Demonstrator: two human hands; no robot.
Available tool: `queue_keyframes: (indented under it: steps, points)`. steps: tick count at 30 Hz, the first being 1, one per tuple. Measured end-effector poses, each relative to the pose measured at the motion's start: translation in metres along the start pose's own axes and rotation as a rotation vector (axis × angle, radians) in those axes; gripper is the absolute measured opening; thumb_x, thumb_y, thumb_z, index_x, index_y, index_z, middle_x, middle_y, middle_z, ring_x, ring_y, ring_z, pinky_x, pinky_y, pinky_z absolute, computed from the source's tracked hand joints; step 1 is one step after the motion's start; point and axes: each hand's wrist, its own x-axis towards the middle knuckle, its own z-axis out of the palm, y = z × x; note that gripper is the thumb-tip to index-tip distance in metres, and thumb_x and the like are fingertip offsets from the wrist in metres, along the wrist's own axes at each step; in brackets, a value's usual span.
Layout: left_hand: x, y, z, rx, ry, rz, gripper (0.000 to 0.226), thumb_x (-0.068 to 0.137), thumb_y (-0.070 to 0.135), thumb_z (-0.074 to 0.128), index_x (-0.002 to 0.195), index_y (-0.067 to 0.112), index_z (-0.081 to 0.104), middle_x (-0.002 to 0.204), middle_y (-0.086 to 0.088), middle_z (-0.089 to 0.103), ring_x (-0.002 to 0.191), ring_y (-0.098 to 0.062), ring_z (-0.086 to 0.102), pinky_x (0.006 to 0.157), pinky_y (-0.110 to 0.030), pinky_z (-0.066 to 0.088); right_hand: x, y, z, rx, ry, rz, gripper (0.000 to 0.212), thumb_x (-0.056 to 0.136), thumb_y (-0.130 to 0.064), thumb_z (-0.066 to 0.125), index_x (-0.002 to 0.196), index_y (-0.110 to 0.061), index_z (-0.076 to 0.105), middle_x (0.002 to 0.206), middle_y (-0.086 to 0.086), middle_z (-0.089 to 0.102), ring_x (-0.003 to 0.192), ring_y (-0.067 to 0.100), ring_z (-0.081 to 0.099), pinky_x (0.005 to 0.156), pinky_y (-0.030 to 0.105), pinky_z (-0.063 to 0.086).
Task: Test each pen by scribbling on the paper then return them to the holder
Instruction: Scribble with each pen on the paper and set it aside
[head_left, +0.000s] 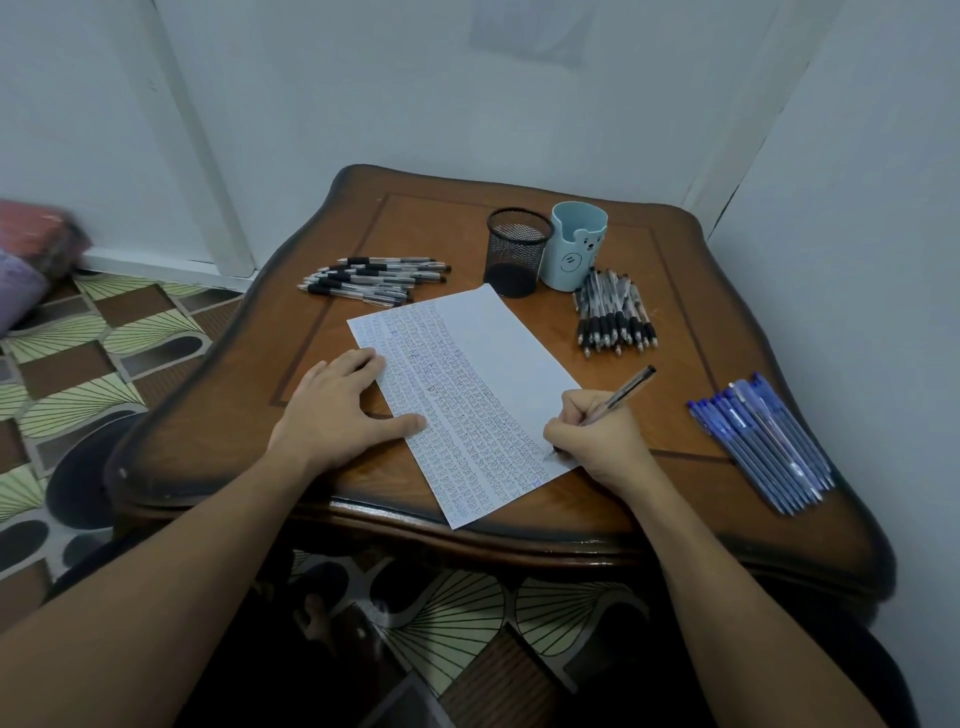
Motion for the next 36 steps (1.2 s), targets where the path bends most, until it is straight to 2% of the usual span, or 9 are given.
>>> queue_keyframes:
  steps: [2,6,11,17,22,27,32,36]
  points:
    - [-0.0002,0.0000,-0.0001,0.000,0.002,0.001,0.123,0.052,0.097,0.032,0.150,0.023,0.032,0.159,0.008,0.022,0.145,-0.009,0.015,0.120,-0.036,0.004,0.0005,0.0002,-0.0001,0.002,0.017,-0.007,0.043,0.072,0.007,0.064,0.050,-0.015,0.035,0.047,-0.004,0.033,0.044,0.013,0.038,0.051,0.024,0.033]
    - [0.0007,0.0003,-0.0002,0.005,-0.001,-0.003,0.123,0.053,0.096,0.032,0.151,0.023,0.031,0.159,0.008,0.022,0.145,-0.009,0.015,0.120,-0.036,0.003,0.0009,0.0011,0.0015,-0.055,0.004,-0.022,0.042,0.070,-0.003,0.066,0.048,-0.020,0.035,0.048,-0.006,0.035,0.051,0.016,0.037,0.055,0.030,0.032]
    - [-0.0002,-0.0003,0.0011,0.005,0.011,-0.003,0.122,0.053,0.096,0.033,0.150,0.023,0.032,0.158,0.009,0.023,0.145,-0.009,0.017,0.120,-0.035,0.004,-0.0007,-0.0009,-0.0005,0.011,0.022,-0.011,0.037,0.066,-0.007,0.063,0.050,-0.019,0.032,0.049,-0.003,0.030,0.048,0.014,0.034,0.053,0.027,0.031]
    - [0.0002,-0.0005,0.0004,0.008,0.019,0.006,0.121,0.054,0.096,0.033,0.150,0.022,0.033,0.158,0.008,0.024,0.144,-0.009,0.018,0.120,-0.035,0.004,-0.0012,-0.0016,0.0005,-0.046,0.006,-0.007,0.038,0.066,-0.010,0.064,0.047,-0.022,0.033,0.047,-0.009,0.031,0.052,0.017,0.036,0.056,0.035,0.033]
    - [0.0003,0.0003,0.0001,0.016,0.011,0.009,0.121,0.054,0.096,0.032,0.150,0.022,0.032,0.158,0.008,0.023,0.144,-0.010,0.018,0.120,-0.036,0.005,-0.0004,-0.0012,-0.0009,-0.018,0.035,-0.015,0.047,0.072,0.008,0.064,0.049,-0.019,0.033,0.047,-0.007,0.031,0.049,0.016,0.038,0.054,0.032,0.032]
    - [0.0004,0.0005,-0.0003,0.018,0.007,0.000,0.121,0.054,0.096,0.032,0.150,0.023,0.032,0.158,0.008,0.023,0.145,-0.010,0.017,0.119,-0.035,0.004,-0.0015,-0.0022,0.0003,-0.055,0.013,-0.015,0.039,0.067,-0.005,0.064,0.047,-0.021,0.034,0.048,-0.004,0.034,0.052,0.017,0.038,0.055,0.031,0.032]
    - [-0.0001,0.0004,-0.0003,0.011,0.007,0.004,0.122,0.053,0.096,0.031,0.150,0.022,0.032,0.158,0.008,0.023,0.145,-0.009,0.017,0.120,-0.036,0.004,-0.0009,-0.0028,-0.0010,-0.036,0.028,-0.027,0.044,0.070,0.001,0.064,0.048,-0.020,0.033,0.047,-0.006,0.033,0.052,0.017,0.036,0.055,0.031,0.031]
    - [0.0002,0.0005,-0.0002,0.011,0.010,0.007,0.123,0.053,0.097,0.031,0.150,0.022,0.032,0.159,0.007,0.023,0.145,-0.009,0.017,0.119,-0.036,0.004,-0.0007,-0.0025,-0.0003,-0.073,0.018,-0.026,0.039,0.071,-0.001,0.065,0.049,-0.017,0.036,0.051,-0.001,0.034,0.053,0.017,0.035,0.057,0.030,0.031]
